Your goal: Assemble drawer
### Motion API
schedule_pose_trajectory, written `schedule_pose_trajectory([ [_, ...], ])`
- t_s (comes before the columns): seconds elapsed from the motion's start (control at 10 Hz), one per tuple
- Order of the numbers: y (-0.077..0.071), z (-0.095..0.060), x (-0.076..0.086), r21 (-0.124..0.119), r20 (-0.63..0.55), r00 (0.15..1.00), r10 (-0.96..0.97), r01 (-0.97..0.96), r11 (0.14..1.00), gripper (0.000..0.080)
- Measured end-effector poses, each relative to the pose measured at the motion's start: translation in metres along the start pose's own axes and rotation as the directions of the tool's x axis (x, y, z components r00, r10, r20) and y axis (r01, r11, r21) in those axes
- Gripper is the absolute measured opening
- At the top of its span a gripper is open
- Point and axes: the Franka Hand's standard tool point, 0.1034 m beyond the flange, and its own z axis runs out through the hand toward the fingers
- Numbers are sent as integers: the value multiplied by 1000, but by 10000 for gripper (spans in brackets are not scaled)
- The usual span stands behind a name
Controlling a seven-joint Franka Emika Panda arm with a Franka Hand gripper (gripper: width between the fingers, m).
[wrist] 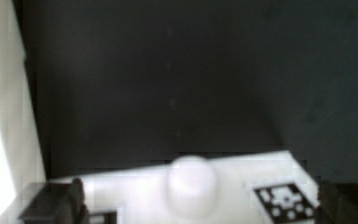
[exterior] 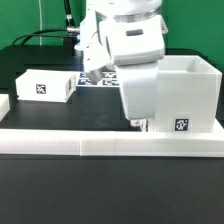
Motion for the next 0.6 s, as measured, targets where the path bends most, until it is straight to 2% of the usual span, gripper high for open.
schedule_pose_trajectory([
  [0.1,-1,-4,-12,3,4,1000,-6,6,1000,649],
  [0.3,0,-20,-26,-21,21,999,-25,25,999,649],
  [0.4,-3,-32,-35,-58,28,999,-17,18,998,649],
  [0.5,-11,-42,-43,-124,36,999,3,2,992,649],
  [0.6,-27,-46,-49,-180,20,999,47,-43,983,649],
])
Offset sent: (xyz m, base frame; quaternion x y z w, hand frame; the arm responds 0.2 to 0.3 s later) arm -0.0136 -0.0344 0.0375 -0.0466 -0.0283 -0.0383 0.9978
